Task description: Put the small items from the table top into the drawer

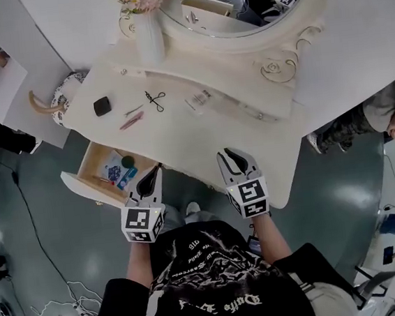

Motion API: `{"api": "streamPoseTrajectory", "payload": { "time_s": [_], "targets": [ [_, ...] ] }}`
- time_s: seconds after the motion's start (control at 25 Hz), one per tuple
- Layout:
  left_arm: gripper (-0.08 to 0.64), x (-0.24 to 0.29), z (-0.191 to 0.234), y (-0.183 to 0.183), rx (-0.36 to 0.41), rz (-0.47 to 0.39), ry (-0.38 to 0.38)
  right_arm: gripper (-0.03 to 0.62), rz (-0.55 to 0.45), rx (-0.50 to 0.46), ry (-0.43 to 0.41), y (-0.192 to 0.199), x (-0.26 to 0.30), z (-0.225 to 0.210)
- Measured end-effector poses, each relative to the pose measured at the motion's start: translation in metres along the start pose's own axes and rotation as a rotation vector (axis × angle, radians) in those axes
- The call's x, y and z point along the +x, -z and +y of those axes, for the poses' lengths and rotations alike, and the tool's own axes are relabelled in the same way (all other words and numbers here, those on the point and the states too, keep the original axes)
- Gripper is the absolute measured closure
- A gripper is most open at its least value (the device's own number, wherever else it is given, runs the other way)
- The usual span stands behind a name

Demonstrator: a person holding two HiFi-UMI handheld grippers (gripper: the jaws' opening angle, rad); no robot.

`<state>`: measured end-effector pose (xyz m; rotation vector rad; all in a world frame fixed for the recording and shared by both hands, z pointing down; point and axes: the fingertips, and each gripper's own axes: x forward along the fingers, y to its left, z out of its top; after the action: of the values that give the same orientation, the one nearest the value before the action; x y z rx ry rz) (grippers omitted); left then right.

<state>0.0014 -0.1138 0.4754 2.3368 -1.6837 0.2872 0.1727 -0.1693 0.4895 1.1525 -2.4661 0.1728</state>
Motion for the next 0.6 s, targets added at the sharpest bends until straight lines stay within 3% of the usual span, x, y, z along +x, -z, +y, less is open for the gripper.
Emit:
{"api": "streamPoseTrajectory", "payload": {
  "time_s": [0.4, 0.6],
  "targets": [
    [0.543, 0.002, 0.025, 0.002, -0.038, 0.011, -0.057, 0.397, 0.017, 0.039, -0.058, -0.010, 0.032, -0.008],
    [0.543, 0.005, 0.037, 0.002, -0.044, 0.020, -0.071, 0.379, 0.032, 0.037, -0.078, -0.018, 0.057, -0.014]
  ]
}}
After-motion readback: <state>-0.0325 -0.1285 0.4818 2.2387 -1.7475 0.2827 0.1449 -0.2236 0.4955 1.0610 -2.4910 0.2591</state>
